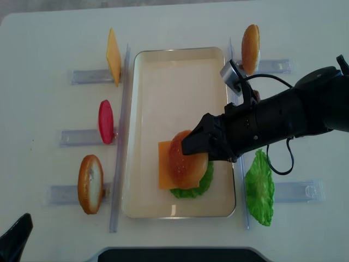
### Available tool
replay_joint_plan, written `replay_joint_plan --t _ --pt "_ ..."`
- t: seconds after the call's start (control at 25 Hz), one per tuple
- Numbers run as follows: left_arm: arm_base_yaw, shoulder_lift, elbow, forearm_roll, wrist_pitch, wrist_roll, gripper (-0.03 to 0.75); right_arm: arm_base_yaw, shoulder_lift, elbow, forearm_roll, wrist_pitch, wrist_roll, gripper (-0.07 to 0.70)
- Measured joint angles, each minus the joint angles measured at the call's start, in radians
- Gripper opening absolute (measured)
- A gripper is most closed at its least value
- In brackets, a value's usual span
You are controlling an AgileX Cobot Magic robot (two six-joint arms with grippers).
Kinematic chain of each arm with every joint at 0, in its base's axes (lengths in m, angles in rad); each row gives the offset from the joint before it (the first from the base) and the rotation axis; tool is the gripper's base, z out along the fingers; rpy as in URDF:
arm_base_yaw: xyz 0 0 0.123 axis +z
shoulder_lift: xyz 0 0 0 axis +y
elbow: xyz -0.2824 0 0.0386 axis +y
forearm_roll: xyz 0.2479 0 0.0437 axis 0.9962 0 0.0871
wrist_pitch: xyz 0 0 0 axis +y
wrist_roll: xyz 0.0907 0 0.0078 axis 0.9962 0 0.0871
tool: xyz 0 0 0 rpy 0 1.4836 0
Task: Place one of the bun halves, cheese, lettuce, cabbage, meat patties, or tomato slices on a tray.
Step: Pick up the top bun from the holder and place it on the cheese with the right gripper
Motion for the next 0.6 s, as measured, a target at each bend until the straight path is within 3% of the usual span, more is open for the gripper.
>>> replay_joint_plan --t 0.16,0.48,0.6 --pt "0.000 0.000 0.000 0.000 0.000 0.000 0.576 0.000 0.000 0.000 -0.028 -0.054 0.039 0.568" --pt "0.000 0.000 0.000 0.000 0.000 0.000 0.576 0.000 0.000 0.000 -0.058 -0.091 0.111 0.574" --pt "0.000 0.000 0.000 0.000 0.000 0.000 0.576 0.000 -0.006 0.000 -0.123 -0.141 0.176 0.574"
